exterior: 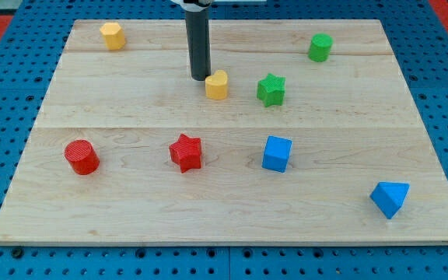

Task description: Put the green circle at the top right of the yellow heart

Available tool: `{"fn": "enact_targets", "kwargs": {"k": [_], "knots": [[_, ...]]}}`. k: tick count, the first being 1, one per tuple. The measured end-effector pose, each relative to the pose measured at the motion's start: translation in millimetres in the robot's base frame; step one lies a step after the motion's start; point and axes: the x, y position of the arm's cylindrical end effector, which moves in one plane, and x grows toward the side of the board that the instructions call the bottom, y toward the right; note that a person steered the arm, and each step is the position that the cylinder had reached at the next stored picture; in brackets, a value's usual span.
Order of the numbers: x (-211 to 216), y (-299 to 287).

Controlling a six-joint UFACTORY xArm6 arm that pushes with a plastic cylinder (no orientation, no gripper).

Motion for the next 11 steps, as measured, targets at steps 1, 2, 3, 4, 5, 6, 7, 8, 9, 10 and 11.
{"fn": "enact_targets", "kwargs": {"k": [1,2,3,4,5,6,7,8,9,10,11], "knots": [[3,32],[-14,92],[-24,94],[-9,135],[-7,197],[-16,217],[-21,236],[-30,236],[-65,244],[-88,239],[-81,172]]}}
